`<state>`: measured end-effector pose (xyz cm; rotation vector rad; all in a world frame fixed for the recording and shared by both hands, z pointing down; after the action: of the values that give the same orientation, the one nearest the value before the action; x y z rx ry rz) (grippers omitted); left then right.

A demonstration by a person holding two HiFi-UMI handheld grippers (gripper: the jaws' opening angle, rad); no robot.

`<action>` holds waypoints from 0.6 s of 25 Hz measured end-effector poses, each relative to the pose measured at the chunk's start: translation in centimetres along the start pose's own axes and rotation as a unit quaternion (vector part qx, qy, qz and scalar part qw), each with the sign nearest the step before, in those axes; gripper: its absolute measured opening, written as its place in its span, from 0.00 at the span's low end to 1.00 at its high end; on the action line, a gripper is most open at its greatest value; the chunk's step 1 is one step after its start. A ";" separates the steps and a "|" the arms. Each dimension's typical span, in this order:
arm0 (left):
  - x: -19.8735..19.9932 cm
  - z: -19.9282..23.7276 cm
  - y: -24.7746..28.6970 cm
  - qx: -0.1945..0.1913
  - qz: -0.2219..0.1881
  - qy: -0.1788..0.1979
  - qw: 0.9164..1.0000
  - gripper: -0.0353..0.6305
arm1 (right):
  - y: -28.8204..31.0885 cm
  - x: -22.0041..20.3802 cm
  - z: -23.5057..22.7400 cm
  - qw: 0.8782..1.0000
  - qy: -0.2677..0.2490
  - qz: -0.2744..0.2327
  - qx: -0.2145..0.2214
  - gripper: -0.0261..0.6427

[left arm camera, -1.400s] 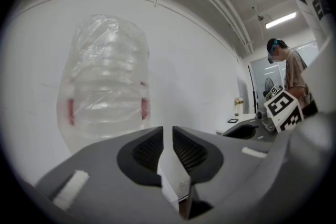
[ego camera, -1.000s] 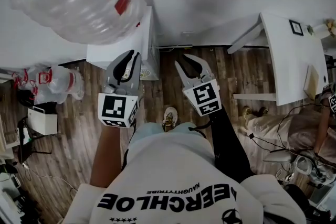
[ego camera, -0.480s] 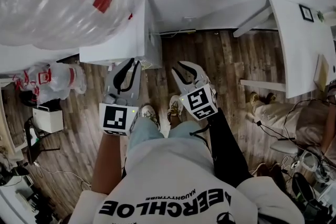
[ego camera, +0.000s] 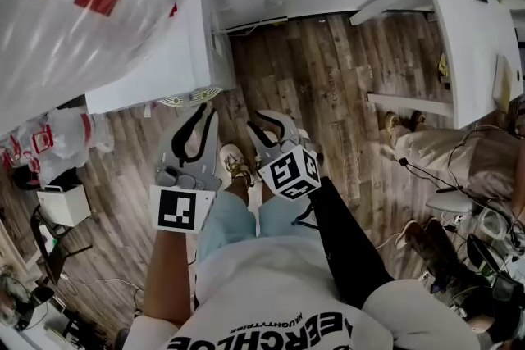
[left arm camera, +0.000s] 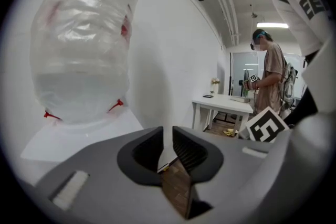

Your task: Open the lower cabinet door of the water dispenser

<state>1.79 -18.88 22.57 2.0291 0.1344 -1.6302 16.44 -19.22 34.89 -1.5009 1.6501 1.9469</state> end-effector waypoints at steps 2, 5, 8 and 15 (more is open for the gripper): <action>-1.5 0.0 0.7 -0.017 -0.001 -0.002 1.000 0.14 | 0.8 -1.1 -0.4 1.000 0.003 0.012 -0.010 0.18; -3.5 -0.4 1.5 -0.040 -0.003 -0.003 0.999 0.14 | 2.0 -2.3 -1.2 0.999 0.006 0.026 -0.026 0.21; -5.6 -1.0 2.1 -0.057 0.000 -0.012 0.998 0.14 | 3.2 -3.2 -1.6 0.999 0.010 0.032 -0.031 0.22; -9.9 -2.6 3.3 -0.070 0.017 -0.037 0.997 0.14 | 5.8 -5.6 -2.6 0.999 0.011 0.027 -0.031 0.25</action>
<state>2.71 -18.14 33.28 1.8548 0.1816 -1.6264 16.64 -21.03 43.12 -1.5203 1.6707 2.0353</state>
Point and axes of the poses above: the fingertips, and each gripper's own axes: y forward along the fingers, z to its left, x out of its top, the point moved 8 cm from there along -y, backward along the fingers, and after that the axes turned 10 degrees about y, right-handed, at the moved point
